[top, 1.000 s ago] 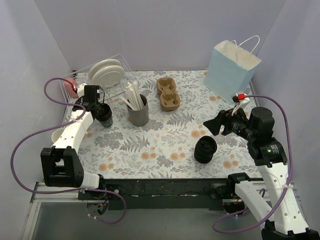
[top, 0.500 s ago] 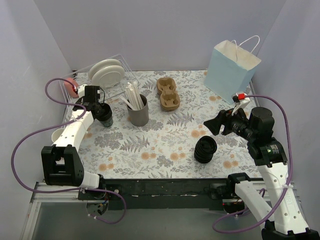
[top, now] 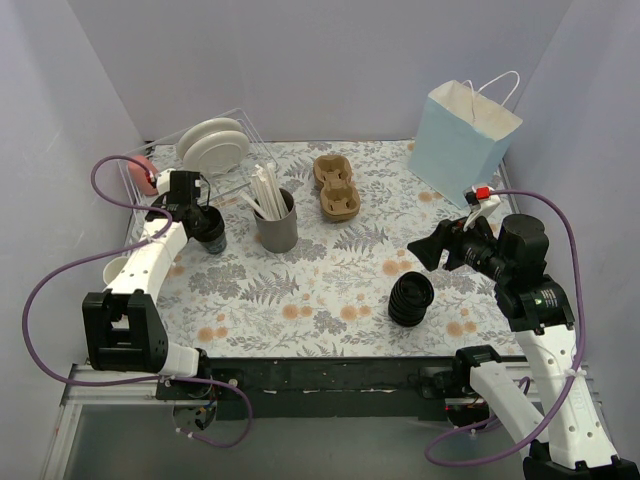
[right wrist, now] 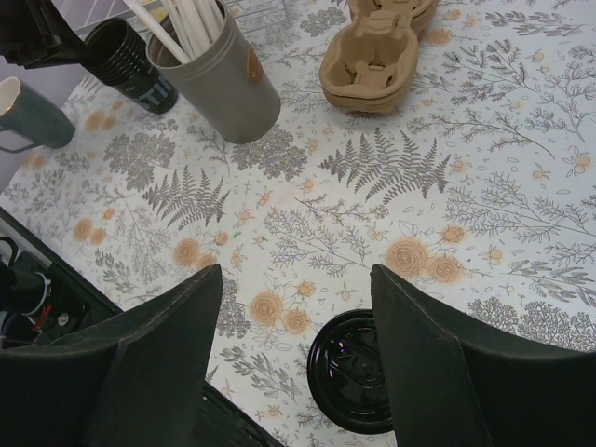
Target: Pack the takeout coffee
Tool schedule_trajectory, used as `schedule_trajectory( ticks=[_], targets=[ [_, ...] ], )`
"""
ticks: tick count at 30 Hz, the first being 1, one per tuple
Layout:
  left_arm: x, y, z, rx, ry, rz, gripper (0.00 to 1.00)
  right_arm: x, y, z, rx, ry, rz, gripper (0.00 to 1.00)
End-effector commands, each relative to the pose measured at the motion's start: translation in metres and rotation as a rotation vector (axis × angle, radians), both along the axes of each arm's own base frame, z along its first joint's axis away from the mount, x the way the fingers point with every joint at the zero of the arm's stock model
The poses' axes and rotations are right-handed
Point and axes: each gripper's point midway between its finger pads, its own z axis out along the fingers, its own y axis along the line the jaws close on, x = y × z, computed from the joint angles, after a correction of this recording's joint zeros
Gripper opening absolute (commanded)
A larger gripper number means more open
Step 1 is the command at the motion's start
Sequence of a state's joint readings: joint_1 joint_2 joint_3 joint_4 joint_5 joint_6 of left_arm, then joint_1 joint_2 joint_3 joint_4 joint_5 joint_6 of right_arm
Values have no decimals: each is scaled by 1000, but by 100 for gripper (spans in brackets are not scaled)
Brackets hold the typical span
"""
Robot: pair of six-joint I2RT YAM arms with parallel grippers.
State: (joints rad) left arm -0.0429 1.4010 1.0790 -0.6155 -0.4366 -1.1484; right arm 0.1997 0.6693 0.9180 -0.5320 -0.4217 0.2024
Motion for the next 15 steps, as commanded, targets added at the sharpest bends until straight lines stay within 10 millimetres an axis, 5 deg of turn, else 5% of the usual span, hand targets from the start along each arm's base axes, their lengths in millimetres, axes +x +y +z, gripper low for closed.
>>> schedule_trajectory(
  ticks=[1, 9, 15],
  targets=[
    [4, 1, 17, 5, -27, -1, 24, 0, 0, 4, -10, -27, 5, 73],
    [4, 2, 20, 7, -31, -4, 20, 0, 0, 5, -11, -28, 5, 72],
    [6, 4, 23, 16, -28, 2, 27, 0, 0, 4, -10, -24, 5, 72]
  ],
)
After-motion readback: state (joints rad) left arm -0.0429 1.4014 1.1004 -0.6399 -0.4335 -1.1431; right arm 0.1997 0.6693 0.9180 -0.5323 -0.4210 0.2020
